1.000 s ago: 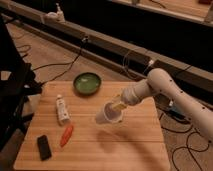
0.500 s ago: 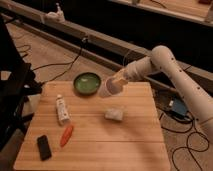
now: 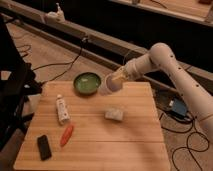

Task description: Place the ceramic cup in the ceramic bowl

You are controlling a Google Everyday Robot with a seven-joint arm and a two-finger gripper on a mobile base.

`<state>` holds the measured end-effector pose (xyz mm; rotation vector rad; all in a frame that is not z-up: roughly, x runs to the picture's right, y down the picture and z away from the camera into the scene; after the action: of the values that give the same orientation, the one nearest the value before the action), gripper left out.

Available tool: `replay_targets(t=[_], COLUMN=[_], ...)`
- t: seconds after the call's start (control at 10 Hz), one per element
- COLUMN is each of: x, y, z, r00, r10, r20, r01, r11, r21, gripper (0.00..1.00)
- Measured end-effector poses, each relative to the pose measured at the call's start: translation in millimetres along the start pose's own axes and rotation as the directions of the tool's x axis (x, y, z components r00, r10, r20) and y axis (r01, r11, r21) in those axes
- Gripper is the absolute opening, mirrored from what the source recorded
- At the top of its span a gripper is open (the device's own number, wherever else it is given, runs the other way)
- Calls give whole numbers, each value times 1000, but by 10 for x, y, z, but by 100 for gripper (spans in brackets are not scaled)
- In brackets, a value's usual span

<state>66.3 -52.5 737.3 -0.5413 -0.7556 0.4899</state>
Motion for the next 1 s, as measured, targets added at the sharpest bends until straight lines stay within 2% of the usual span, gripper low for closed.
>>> replay_targets(t=[0.1, 0.2, 0.4, 0.6, 0.8, 1.0], x=[21, -14, -235, -485, -633, -899], y=[-35, -113, -287, -496, -676, -826], z=[-15, 21, 205, 436, 685, 970], r00=[1000, 999, 985, 958, 931, 914], r10=[-5, -37, -143, -238, -290, -329], r20=[-9, -31, -92, -161, -220, -237], r01=[5, 37, 144, 241, 297, 339], r11=[1000, 999, 990, 970, 955, 941], r21=[6, 11, 4, -1, -4, 3], gripper=[0, 0, 0, 0, 0, 0])
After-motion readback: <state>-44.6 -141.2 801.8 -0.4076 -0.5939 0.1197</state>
